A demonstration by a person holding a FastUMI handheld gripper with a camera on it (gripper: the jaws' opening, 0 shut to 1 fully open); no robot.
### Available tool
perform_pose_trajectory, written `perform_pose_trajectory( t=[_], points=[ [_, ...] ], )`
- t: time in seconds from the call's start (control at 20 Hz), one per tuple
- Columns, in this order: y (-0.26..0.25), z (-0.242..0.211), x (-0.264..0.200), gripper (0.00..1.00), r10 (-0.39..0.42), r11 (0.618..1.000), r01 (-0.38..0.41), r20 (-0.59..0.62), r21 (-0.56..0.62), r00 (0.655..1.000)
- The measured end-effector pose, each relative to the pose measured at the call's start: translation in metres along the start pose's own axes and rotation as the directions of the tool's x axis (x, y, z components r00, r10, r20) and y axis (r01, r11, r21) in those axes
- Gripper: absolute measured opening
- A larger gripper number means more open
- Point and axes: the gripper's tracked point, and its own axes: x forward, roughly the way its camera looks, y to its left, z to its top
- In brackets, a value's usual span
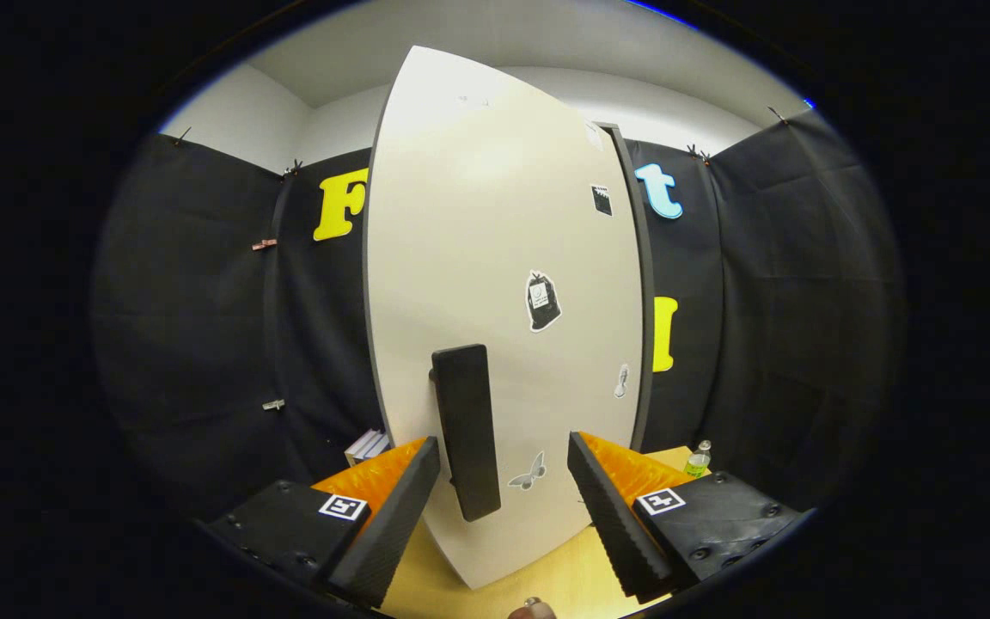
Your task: Open the shoe cabinet door, grab the shoes and put them into the shoe cabinet, then close the shoe cabinet door.
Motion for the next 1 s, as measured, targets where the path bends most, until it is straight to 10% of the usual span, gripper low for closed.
perform_pose_trajectory(
  t=[1.0],
  points=[
    [0.021, 0.009, 0.002, 0.98, -0.009, 0.998, 0.012, 0.043, -0.061, 0.999]
  ],
)
